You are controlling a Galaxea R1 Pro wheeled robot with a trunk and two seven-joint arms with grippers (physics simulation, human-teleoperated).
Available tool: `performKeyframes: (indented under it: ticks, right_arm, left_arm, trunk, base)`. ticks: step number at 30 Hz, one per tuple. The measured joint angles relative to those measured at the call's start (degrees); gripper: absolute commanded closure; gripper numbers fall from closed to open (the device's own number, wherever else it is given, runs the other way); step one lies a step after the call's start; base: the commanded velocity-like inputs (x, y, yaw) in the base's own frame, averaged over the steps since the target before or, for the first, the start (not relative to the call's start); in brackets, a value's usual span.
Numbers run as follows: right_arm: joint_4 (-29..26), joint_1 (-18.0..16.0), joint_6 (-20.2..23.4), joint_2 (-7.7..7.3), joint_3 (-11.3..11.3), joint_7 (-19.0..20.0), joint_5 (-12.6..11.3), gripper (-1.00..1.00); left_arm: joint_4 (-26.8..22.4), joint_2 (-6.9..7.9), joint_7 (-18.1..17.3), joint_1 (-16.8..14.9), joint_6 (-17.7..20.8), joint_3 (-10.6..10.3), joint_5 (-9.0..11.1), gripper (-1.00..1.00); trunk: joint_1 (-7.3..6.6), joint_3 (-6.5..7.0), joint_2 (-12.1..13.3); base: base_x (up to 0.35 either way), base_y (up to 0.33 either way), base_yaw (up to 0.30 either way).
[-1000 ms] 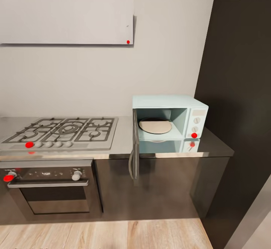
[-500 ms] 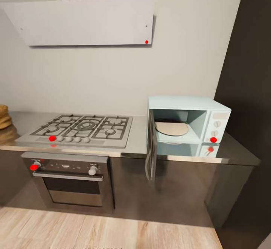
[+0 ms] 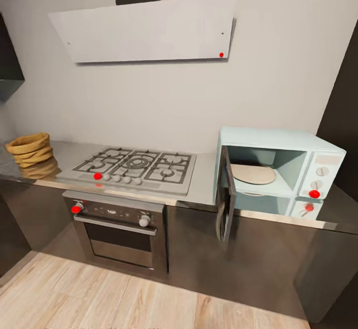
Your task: In the kitchen, take the popcorn bag from the countertop, put it into the microwave, and heat it until the popcorn is cooked so the cooked popcorn ends up inside the bag.
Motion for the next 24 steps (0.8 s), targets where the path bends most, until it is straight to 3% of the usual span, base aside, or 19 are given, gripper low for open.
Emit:
performKeyframes:
  ticks: [24]
  right_arm:
    - [0.1,0.0,0.3,0.1,0.0,0.0,0.0,-1.0]
  left_arm:
    - [0.0,0.01,0.0,0.0,0.0,0.0,0.0,-1.0]
  trunk:
    - [0.0,0.0,0.0]
  base:
    - [0.0,0.0,0.278]
